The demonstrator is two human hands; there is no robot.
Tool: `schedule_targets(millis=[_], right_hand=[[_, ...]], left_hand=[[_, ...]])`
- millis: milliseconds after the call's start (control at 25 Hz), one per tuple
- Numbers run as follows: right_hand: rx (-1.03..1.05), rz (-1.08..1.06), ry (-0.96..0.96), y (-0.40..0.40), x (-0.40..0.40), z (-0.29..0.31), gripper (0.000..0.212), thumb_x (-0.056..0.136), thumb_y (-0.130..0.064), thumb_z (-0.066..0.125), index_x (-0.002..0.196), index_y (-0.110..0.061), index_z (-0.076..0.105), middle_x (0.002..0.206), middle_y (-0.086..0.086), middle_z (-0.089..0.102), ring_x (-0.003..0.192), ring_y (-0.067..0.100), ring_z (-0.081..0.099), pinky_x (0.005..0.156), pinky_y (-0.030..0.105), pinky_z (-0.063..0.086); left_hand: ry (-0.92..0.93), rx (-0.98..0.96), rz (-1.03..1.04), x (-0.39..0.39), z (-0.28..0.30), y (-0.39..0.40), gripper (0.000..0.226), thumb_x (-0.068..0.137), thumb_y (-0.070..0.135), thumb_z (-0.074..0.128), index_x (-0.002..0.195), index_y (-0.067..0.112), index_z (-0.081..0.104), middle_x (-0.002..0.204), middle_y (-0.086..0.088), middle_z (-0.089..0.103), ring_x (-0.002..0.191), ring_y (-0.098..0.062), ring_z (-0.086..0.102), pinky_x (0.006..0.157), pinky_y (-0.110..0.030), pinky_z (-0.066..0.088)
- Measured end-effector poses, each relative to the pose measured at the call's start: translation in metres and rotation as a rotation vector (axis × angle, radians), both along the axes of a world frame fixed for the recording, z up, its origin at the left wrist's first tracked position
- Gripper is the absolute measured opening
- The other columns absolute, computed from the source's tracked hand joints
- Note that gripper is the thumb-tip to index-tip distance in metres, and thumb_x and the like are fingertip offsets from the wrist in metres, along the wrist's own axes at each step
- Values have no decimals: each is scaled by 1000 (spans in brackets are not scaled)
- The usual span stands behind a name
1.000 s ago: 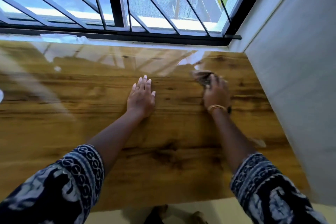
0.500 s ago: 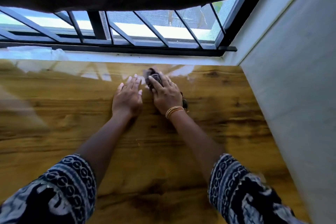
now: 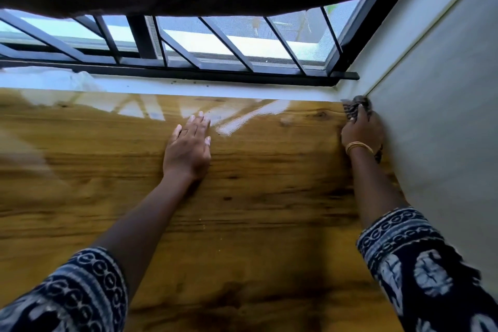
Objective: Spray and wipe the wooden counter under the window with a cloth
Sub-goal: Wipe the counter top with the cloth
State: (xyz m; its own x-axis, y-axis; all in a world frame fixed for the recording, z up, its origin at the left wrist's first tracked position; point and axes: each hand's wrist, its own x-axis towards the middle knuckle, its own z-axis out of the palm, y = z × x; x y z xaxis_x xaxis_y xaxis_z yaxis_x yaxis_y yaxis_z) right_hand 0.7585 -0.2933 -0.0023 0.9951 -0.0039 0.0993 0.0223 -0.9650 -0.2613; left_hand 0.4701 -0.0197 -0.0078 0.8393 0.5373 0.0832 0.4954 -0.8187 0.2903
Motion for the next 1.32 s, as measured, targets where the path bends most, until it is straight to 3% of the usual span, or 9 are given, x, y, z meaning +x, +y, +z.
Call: schedule_targets(millis=[200, 400, 480, 560, 640, 720, 1000, 1160, 1320], right_hand=[[44, 434, -99, 86, -52, 7, 45, 96, -22, 45, 141, -23, 44, 142, 10, 46, 118, 31, 51, 92, 43, 46], [43, 1056, -48, 130, -91, 5, 49, 96, -27, 51, 144, -29, 44, 150, 2, 41, 126, 28, 49, 100, 43, 44], [91, 908, -123, 113, -69, -1, 48, 94, -23, 50, 141, -28, 48, 144, 2, 49, 122, 27, 53, 97, 40, 47], [180, 405, -224, 94, -45, -7, 45, 92, -20, 41, 135, -21, 52, 135, 9, 54, 116, 31, 54, 92, 41, 47], [196, -83, -173, 95, -35, -9, 45, 91, -20, 40, 135, -16, 47, 141, 16, 46, 123, 38, 47, 97, 46, 40], [150, -216, -94, 125, -50, -5, 51, 92, -19, 44, 142, -13, 39, 150, 19, 34, 131, 40, 38, 104, 50, 35], [54, 941, 11, 242, -148, 4, 53, 97, -29, 44, 149, -31, 34, 156, -1, 32, 138, 22, 37, 109, 36, 36], [-7, 1240, 3, 215, -173, 13, 66, 94, -21, 50, 153, -30, 22, 156, -2, 33, 134, 27, 42, 105, 40, 39], [84, 1310, 75, 174, -207, 14, 67, 86, -11, 54, 146, -36, 39, 153, -12, 37, 132, 21, 44, 100, 38, 41]], left_hand=[[5, 4, -9, 0, -1, 2, 54, 98, 24, 31, 151, 17, 23, 159, -1, 19, 147, -17, 17, 119, -40, 10], [8, -6, -7, 0, 0, -1, 54, 98, 25, 32, 151, 18, 24, 159, -1, 20, 147, -16, 18, 119, -39, 10], [3, -13, -5, 0, 0, 0, 54, 98, 24, 33, 151, 18, 24, 159, -1, 19, 147, -16, 17, 119, -38, 8], [-4, -17, 0, 0, 0, -2, 55, 98, 24, 32, 151, 18, 23, 159, -1, 19, 147, -16, 17, 119, -38, 8], [-5, -11, 7, 1, 0, -2, 55, 97, 24, 31, 151, 19, 23, 159, 0, 18, 147, -15, 17, 119, -38, 9], [-3, -2, 10, 1, -1, -1, 55, 97, 24, 31, 151, 19, 22, 160, 0, 18, 147, -15, 17, 120, -38, 10], [-76, -70, 56, -9, 2, -3, 53, 97, 26, 41, 148, 14, 34, 155, -7, 31, 144, -19, 27, 118, -36, 16], [-134, -68, 71, -73, -2, -1, 49, 95, 22, 44, 143, 13, 42, 152, -6, 38, 141, -19, 33, 117, -37, 24], [-122, -68, 51, -120, -7, -1, 49, 94, 20, 42, 143, 14, 43, 152, -4, 38, 142, -19, 33, 117, -38, 24]])
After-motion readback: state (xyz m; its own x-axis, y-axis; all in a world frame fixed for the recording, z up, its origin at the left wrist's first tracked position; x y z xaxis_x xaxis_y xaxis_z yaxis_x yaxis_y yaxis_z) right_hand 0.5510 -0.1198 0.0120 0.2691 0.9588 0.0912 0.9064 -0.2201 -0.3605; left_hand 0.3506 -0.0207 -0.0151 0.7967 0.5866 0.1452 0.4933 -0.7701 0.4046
